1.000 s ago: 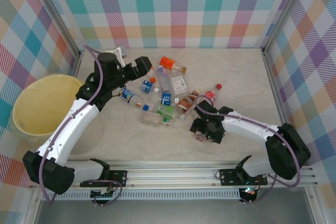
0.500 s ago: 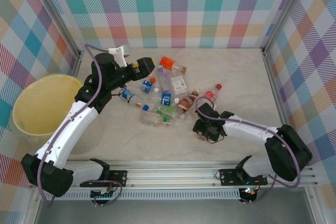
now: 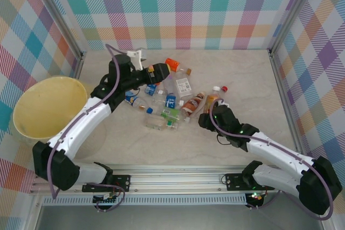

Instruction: Put the plastic bottles in the bin

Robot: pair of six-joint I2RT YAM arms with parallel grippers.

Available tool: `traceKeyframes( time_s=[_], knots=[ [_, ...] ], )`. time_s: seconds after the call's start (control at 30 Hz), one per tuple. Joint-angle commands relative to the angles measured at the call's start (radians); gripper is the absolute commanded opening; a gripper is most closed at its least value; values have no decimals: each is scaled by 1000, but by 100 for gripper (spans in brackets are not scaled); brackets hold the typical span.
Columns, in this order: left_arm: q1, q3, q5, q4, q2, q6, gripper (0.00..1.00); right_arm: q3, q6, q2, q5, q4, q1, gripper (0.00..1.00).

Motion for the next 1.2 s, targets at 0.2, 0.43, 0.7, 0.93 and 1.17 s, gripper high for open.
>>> traceKeyframes(
  time_s=[0.2,0.43,0.7,0.93,1.17],
  knots=[
    [-76,47,-36,4,65,-12,100,118,-302,88,-340,305,4,51],
    [-100,47,-44,-9,76,-3,99,229,-360,221,-532,298,4,52],
    [-107,87,-202,-186,83,59,86,321,-401,315,-644,240,9,53],
    [-108,89,-208,-194,92,59,76,388,-442,369,-705,193,16,54],
    [-109,65,-300,-193,62,44,59,408,-464,392,-742,177,26,54]
  ],
)
